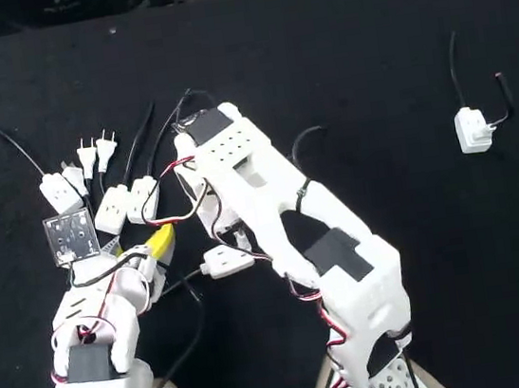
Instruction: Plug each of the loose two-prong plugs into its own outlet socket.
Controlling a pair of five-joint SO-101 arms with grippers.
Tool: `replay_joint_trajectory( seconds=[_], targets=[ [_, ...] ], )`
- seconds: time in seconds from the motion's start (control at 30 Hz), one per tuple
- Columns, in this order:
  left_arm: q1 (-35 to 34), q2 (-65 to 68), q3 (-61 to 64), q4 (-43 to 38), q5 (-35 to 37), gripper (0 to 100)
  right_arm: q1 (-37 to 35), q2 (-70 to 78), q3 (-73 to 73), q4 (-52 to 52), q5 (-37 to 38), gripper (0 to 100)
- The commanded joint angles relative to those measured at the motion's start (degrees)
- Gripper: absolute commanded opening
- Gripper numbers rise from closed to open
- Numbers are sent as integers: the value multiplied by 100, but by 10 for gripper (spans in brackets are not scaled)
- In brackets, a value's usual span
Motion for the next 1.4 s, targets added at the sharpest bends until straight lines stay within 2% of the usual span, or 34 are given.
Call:
replay_joint_trajectory(
  seconds=[0.0, 0.37, 0.47, 0.63, 0.9, 1.0, 1.23, 1.37],
  targets=[
    [-66, -62, -66, -35, -44, 296, -79, -84, -224, 202, -88, 11],
    [-66, -62, -66, -35, -44, 296, -97, -637, 233, 202, -88, 11],
    [-66, -62, -66, -35, -44, 296, -97, -549, 268, 193, -105, 11],
    [-66, -62, -66, -35, -44, 296, -97, -198, 224, 185, -589, 14],
    [-66, -62, -66, -35, -44, 296, -97, -57, 198, 176, -633, 12],
    [-66, -62, -66, -35, -44, 296, -97, -31, 22, 176, -897, 12],
    [-66, -62, -66, -35, -44, 296, -457, -22, -207, 176, -985, 12],
    [-66, -62, -66, -35, -44, 296, -387, -22, -171, 167, -985, 12]
  ],
)
